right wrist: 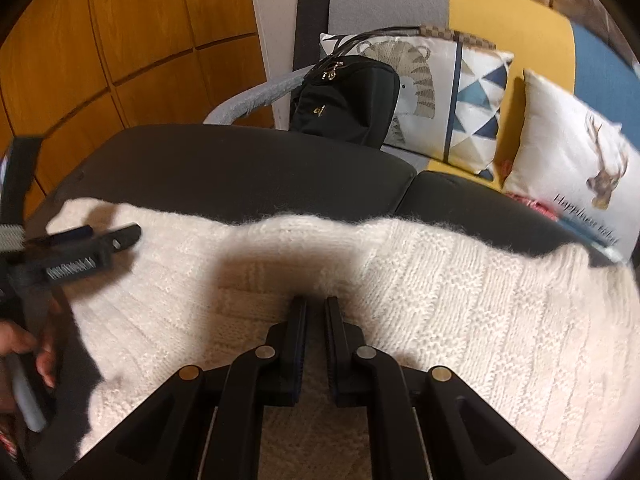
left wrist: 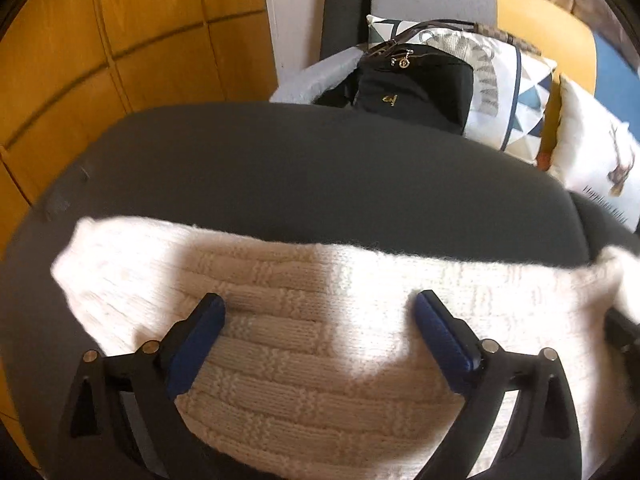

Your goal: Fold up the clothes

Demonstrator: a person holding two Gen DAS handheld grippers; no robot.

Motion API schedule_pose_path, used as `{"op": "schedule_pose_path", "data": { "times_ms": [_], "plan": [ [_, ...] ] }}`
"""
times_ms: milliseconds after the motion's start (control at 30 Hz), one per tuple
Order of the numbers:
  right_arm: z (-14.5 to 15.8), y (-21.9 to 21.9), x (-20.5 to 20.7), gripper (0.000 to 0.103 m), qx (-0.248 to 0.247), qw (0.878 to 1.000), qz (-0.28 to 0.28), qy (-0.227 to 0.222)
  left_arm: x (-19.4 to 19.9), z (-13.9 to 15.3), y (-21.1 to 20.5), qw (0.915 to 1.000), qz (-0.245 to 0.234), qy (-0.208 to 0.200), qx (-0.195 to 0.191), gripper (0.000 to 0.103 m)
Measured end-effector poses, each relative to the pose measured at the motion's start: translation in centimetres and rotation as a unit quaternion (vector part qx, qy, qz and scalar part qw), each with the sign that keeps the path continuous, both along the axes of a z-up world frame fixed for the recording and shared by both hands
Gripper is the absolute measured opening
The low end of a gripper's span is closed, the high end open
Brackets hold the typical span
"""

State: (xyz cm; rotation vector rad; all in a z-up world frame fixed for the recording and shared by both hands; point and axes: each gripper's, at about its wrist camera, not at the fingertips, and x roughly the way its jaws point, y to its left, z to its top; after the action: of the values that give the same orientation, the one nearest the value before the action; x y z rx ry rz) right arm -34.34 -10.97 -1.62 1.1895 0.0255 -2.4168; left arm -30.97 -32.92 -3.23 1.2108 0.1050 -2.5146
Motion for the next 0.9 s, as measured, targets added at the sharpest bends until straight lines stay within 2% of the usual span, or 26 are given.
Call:
{"op": "schedule_pose_path", "data": {
  "times_ms": [33, 133, 233, 333, 400, 467, 567, 667, 700, 733, 767, 833, 900],
  "plan": [
    [0.2, 0.9, -0.1, 0.008, -0.022, 1.0, -0.006, -0.009, 0.1, -0.1, -0.4, 1.0, 0.001, 0.001, 0.006, 0.098],
    [1.8, 3.3, 0.4, 0.01, -0.064, 0.997, -0.04, 0.012, 0.4, -0.6, -1.3, 0.9997, 0.005, 0.003, 0.025, 0.1],
    [2.3, 2.5, -0.4, 0.009, -0.045, 0.999, -0.015, 0.014, 0.6, -1.0, -1.1, 0.9998, 0.005, 0.005, 0.018, 0.101],
    [2.1, -0.1, -1.6, 0.009, -0.011, 1.0, 0.02, 0.021, 0.6, -0.7, -0.9, 0.9998, 0.006, 0.008, 0.018, 0.101],
    [0.7, -2.0, -2.8, 0.009, 0.028, 0.999, 0.032, 0.007, 1.2, -0.4, -0.9, 0.9998, 0.009, 0.008, 0.014, 0.101],
    [0.3, -2.3, -4.0, 0.007, 0.047, 0.999, 0.008, 0.02, 1.3, -0.3, -0.8, 0.9998, 0.013, 0.008, 0.01, 0.102],
    [-0.2, -0.4, -5.5, 0.008, 0.008, 0.999, -0.031, 0.0, 1.3, -0.4, -0.5, 0.9998, 0.015, 0.01, 0.001, 0.102],
    [-0.3, 1.8, -6.0, 0.009, -0.059, 0.997, -0.035, -0.028, 1.4, -0.4, -0.9, 0.9998, 0.016, 0.012, 0.01, 0.102],
    [0.3, 2.8, -5.6, 0.009, -0.075, 0.996, -0.041, -0.024, 1.4, -0.5, -1.0, 0.9997, 0.016, 0.013, 0.015, 0.102],
    [1.0, 3.8, -5.0, 0.015, -0.09, 0.995, -0.049, -0.016, 1.5, -0.5, -1.1, 0.9996, 0.017, 0.013, 0.016, 0.102],
    [1.9, 5.1, -4.2, 0.015, -0.105, 0.993, -0.054, -0.005, 1.5, -0.5, -1.1, 0.9997, 0.017, 0.013, 0.016, 0.102],
    [3.4, 7.0, -2.7, 0.015, -0.063, 0.996, -0.063, 0.011, 1.4, -0.5, -1.1, 0.9997, 0.016, 0.013, 0.015, 0.102],
    [4.1, 8.7, -0.8, 0.015, 0.001, 0.997, -0.072, 0.013, 1.5, -0.5, -1.2, 0.9996, 0.016, 0.013, 0.018, 0.102]
  ]
}}
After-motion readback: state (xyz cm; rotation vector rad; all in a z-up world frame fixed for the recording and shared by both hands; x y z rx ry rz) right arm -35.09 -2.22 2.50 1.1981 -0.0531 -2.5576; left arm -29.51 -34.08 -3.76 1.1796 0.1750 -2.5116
